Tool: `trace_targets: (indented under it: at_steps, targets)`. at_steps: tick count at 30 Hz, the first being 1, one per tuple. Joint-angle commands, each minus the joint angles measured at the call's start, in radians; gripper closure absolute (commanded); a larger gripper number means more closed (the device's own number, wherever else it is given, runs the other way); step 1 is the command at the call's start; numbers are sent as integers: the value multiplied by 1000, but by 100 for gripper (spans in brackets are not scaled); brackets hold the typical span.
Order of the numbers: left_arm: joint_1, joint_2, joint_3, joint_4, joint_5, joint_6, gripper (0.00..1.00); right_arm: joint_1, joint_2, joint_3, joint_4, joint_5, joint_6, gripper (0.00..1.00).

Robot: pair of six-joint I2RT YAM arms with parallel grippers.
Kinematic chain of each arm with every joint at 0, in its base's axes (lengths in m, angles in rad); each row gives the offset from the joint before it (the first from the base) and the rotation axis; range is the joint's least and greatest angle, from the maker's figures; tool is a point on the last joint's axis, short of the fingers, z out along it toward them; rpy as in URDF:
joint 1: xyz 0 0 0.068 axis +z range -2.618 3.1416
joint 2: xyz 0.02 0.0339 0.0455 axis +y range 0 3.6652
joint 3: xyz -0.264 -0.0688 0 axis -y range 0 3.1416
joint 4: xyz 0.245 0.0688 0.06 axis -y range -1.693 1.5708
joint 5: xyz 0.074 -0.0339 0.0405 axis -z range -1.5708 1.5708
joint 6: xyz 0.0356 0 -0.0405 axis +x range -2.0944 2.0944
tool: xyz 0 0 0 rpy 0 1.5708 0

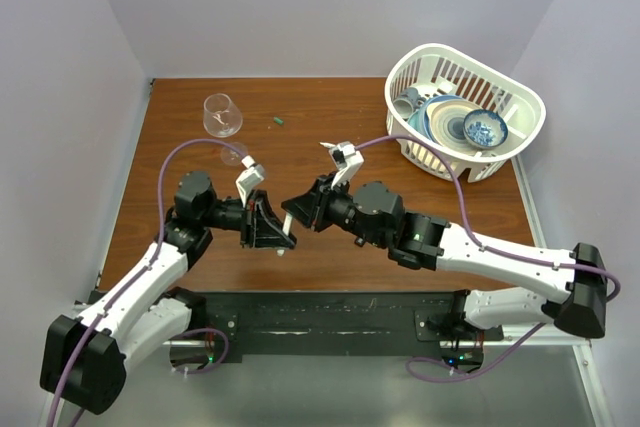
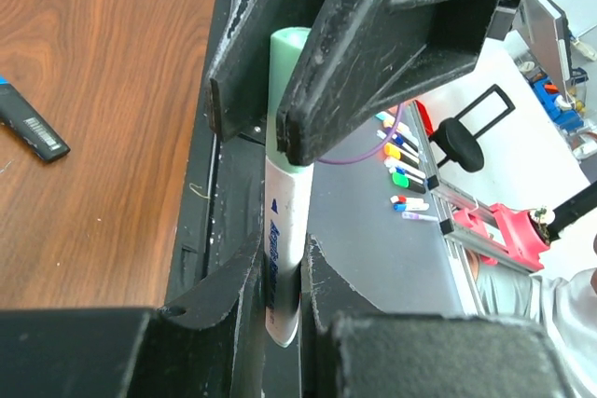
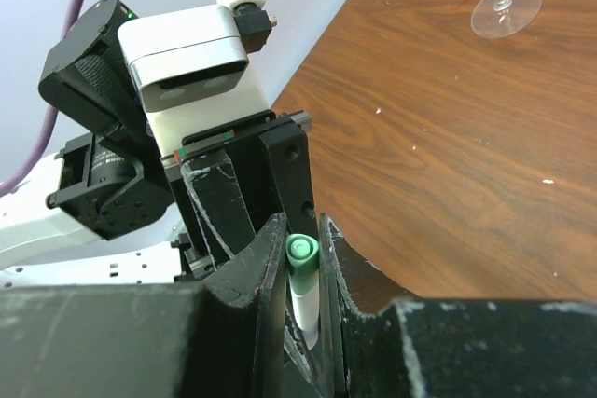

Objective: Insert the pens into the pen caps

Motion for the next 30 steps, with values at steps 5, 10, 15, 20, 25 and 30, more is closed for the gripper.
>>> trace_targets:
  at_steps: [5,10,15,20,25,30]
  targets:
    - [83,8,63,214,-323,-20,100,178,123,-10,-519,-481,-108,100]
    - [74,-46,0,206,-341,-7,100,178,148,61,-659,-532,-189,100]
    - [73,-49,0,182,-347,-18,100,179,129,87,-650,-483,-157,100]
    - [71,-41,-6,156,-347,-33,100,163,79,138,-570,-297,-9,95]
    - [56,-66,-8,26,-385,13,100,136,30,173,-518,-50,91,63]
    - [48,-52,-11,-74,-461,17,100,121,-36,214,-474,157,117,45]
